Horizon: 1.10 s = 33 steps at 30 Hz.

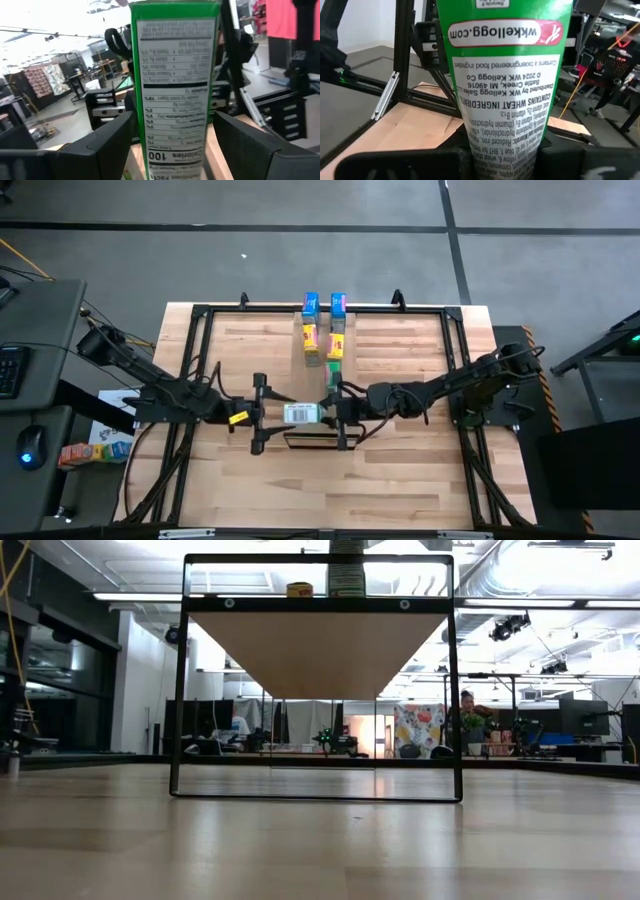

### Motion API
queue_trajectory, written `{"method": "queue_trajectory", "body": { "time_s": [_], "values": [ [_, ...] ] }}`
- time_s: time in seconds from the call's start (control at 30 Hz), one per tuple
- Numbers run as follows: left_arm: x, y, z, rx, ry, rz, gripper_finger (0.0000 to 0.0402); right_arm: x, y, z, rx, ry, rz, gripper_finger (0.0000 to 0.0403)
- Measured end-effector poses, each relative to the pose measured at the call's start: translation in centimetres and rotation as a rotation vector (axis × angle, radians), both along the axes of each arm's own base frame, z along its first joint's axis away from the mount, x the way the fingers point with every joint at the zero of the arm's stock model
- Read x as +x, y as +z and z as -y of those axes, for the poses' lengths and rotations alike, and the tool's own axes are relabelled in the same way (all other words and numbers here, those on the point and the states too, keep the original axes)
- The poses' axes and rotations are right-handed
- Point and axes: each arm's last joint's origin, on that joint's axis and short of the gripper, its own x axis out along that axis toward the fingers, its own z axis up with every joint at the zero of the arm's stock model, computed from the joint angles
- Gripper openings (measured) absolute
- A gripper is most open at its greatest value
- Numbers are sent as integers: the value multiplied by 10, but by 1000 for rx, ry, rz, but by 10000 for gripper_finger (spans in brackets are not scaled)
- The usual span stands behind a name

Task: Stack cereal on shelf
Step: Put the green cereal box on the shelf

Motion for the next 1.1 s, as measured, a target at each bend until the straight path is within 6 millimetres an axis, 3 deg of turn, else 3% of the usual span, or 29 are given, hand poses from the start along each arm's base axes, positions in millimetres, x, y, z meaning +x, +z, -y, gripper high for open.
{"method": "queue_trajectory", "body": {
  "time_s": [0.37, 0.77, 1.1],
  "values": [
    [8, 5, -3, -1, 33, 43, 258, 0, -1, 2, 9, -9, -17, 62],
    [8, 5, -3, 2, 39, 36, 149, 0, -1, 2, 28, -22, -18, 66],
    [-12, 12, 4, 65, 181, 4, 135, -9, 9, 2, 34, -63, -16, 151]
  ]
}}
